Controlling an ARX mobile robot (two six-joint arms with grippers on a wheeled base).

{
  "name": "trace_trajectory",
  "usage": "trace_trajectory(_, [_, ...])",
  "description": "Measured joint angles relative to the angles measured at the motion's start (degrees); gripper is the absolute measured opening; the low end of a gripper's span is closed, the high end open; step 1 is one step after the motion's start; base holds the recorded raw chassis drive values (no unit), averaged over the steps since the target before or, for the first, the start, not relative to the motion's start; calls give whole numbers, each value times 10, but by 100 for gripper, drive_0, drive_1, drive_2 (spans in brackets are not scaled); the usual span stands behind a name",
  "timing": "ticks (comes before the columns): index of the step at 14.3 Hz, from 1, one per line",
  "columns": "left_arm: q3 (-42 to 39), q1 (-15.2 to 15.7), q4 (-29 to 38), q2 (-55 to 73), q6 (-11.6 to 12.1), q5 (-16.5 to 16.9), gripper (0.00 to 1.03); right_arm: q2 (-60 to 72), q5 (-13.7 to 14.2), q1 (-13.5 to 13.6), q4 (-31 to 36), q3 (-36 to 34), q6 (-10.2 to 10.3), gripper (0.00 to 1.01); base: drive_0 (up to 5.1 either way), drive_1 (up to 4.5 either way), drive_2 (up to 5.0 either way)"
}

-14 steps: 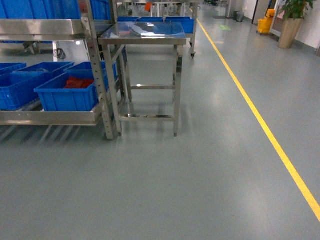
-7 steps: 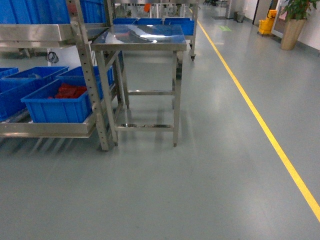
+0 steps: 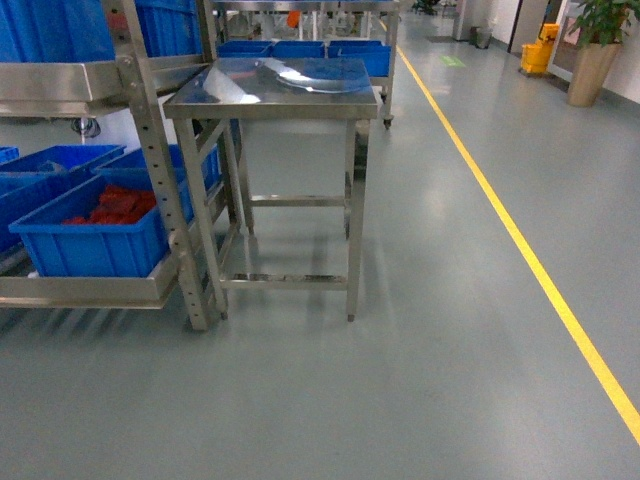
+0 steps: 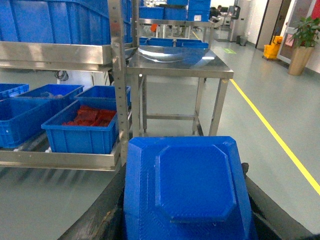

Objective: Sort blue parts and orange caps into right shelf containers

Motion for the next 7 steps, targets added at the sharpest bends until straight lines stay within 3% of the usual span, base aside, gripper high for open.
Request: trace_trajectory(7, [0,0,0,0,0,-1,44,0,0,0,0,0,0,43,-6,414,-425])
